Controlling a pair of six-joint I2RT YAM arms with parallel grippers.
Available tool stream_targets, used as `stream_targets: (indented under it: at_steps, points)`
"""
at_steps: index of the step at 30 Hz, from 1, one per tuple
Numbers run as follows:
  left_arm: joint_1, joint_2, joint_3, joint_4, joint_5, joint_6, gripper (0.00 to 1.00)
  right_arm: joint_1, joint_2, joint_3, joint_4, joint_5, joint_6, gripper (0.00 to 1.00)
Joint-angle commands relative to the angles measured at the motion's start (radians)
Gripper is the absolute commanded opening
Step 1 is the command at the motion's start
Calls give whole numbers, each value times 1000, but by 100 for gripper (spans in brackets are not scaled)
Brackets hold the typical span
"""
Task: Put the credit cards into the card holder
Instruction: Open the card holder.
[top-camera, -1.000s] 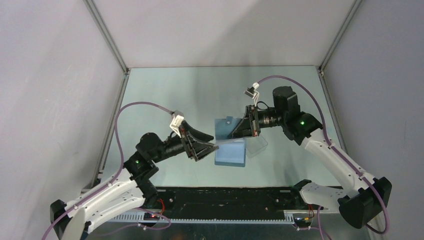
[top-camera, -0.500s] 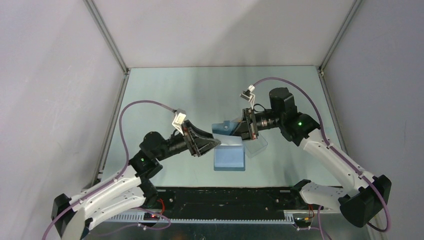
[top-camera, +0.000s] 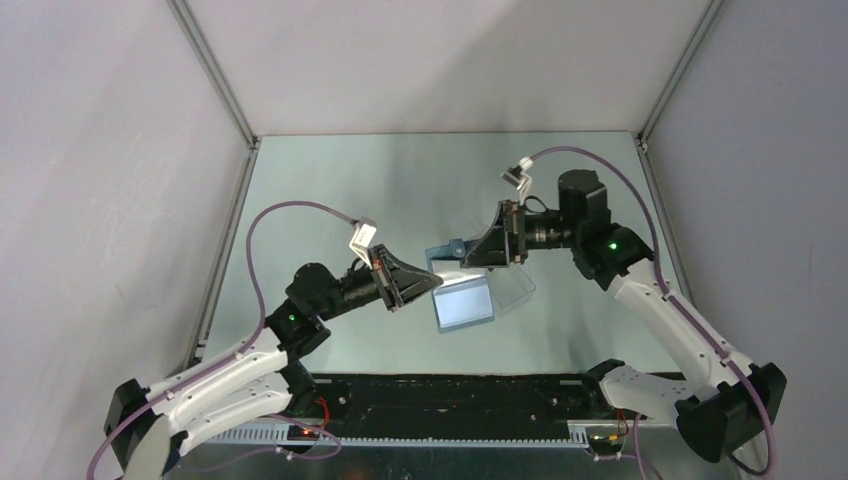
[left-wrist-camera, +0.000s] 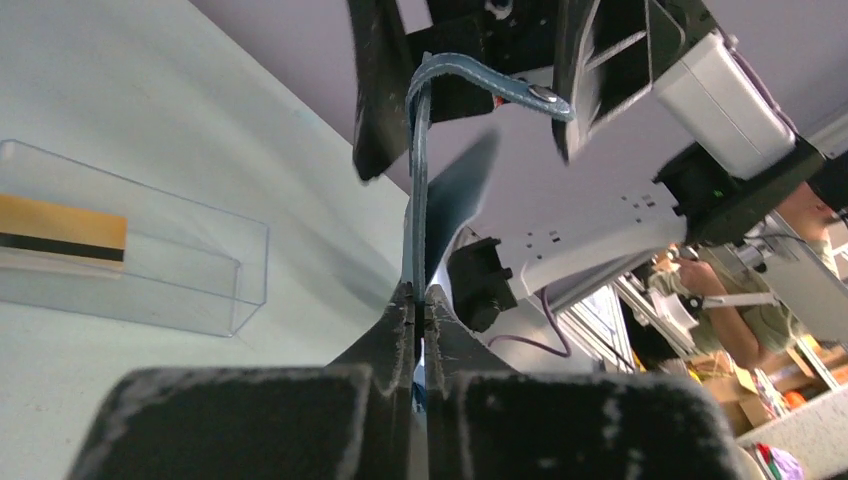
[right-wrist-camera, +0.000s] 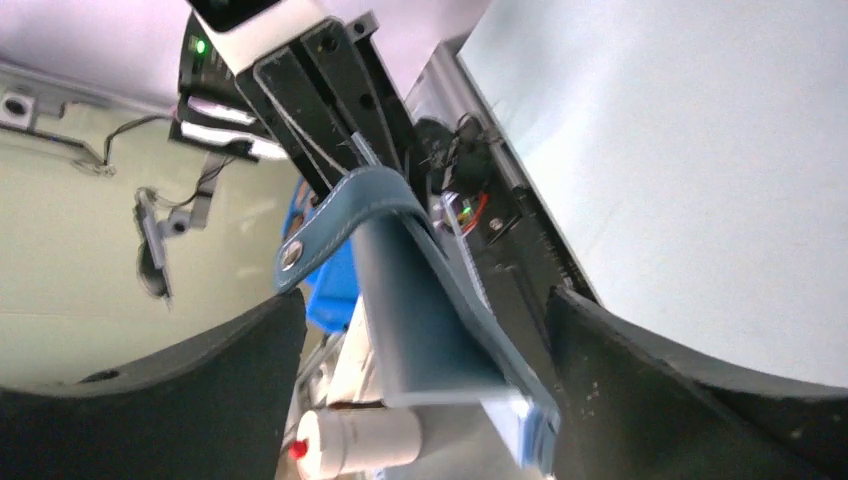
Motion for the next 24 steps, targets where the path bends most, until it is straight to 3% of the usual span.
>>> stream_targets:
  at_steps: [1, 4, 10, 18, 20, 22, 23, 24]
  points:
    - [0, -53, -38, 33, -90, -39, 0, -106, -78, 10, -73, 76, -42, 97]
    - [0, -81, -53, 33, -112, -52, 0, -143, -95, 3, -116, 40, -82, 99]
    - [0, -91, -51, 34, -111, -59, 0, -136, -118, -85, -45, -30, -89, 99]
    - [0, -70, 1, 41, -26, -59, 0, -2, -59, -108, 121, -45, -46, 99]
    - [0, -58, 5, 41, -16, -59, 0, 30, -35, -107, 201, -56, 3, 93]
    - [-1, -50, 3, 41, -17, -63, 0, 54, -11, -108, 266, -66, 58, 76]
    - [-1, -47, 3, 41, -18, -65, 0, 61, 4, -108, 283, -70, 68, 53]
    - [-1, -48, 2, 41, -20, -66, 1, 68, 10, -108, 305, -72, 83, 39]
